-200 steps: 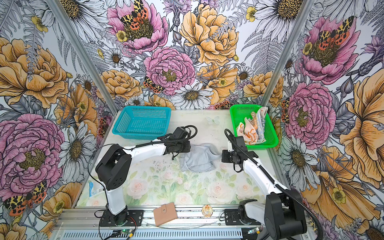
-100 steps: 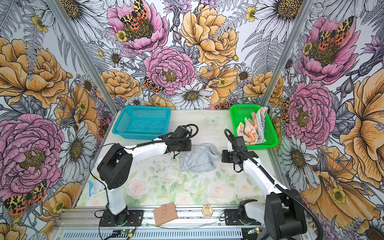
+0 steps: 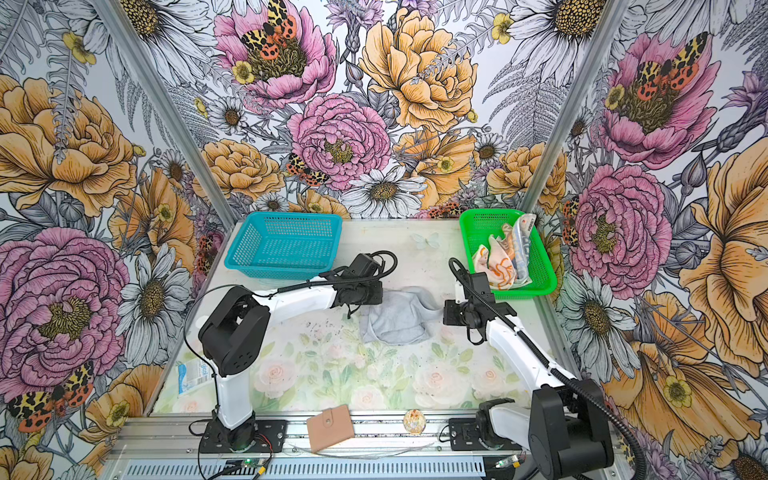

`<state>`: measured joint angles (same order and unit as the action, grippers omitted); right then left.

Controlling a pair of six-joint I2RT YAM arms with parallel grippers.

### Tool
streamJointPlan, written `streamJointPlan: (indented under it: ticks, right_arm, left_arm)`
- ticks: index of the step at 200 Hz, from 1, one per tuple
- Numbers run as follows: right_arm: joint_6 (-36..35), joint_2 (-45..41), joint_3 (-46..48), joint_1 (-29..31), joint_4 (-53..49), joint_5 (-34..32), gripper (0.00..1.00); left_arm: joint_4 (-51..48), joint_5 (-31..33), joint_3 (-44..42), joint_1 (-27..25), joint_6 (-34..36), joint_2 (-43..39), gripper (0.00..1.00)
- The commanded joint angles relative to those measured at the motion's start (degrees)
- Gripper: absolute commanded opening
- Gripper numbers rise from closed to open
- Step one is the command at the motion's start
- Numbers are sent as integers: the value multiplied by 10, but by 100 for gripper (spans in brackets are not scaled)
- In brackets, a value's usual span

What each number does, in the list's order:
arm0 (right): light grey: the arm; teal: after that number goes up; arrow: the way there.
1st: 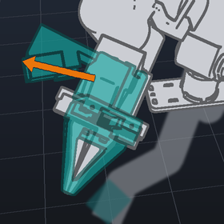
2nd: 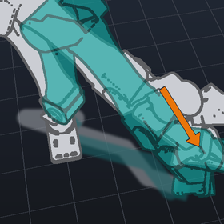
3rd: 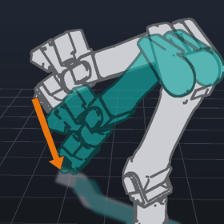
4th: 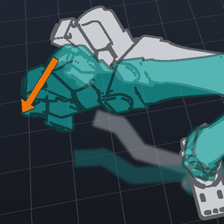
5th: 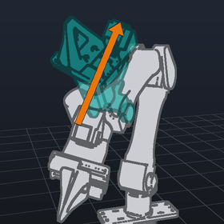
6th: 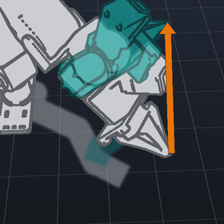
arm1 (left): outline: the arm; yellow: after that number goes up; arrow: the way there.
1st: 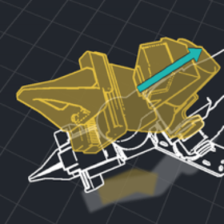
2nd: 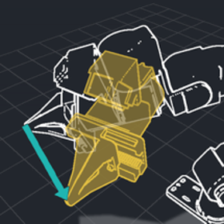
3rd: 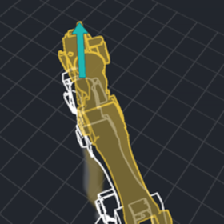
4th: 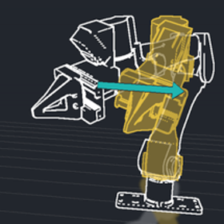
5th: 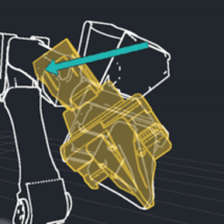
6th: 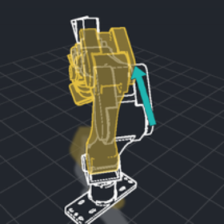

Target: Fold and stack the towels

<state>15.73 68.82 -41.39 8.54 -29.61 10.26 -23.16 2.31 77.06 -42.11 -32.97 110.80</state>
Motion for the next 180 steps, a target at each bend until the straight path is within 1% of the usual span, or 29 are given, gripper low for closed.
streamJointPlan:
  ticks: [1, 26, 49, 125, 156, 170, 180]
  right_arm:
    - [-6, -1, 4, -2, 14, 5, 0]
    - [-6, -3, 5, -2, 15, 5, 0]
    - [-6, -1, 4, -3, 15, 5, 0]
    - [-6, -5, 6, -2, 15, 7, 0]
    - [-7, -4, 6, -2, 15, 7, 0]
    - [-6, -5, 6, -2, 15, 7, 0]
    - [-6, -5, 7, -2, 15, 7, 0]
  left_arm:
    - [-4, -15, 8, 3, -7, 7, 28]
    - [-5, -15, 2, -1, -9, 8, 27]
    - [-5, -21, 1, -2, -11, 8, 23]
    - [-15, -4, -15, -9, -19, 2, 24]
    - [-15, -9, -15, -10, -19, -3, 18]
    - [-16, -12, -11, -12, -19, -3, 10]
    - [-16, -14, -10, -13, -19, -3, 7]
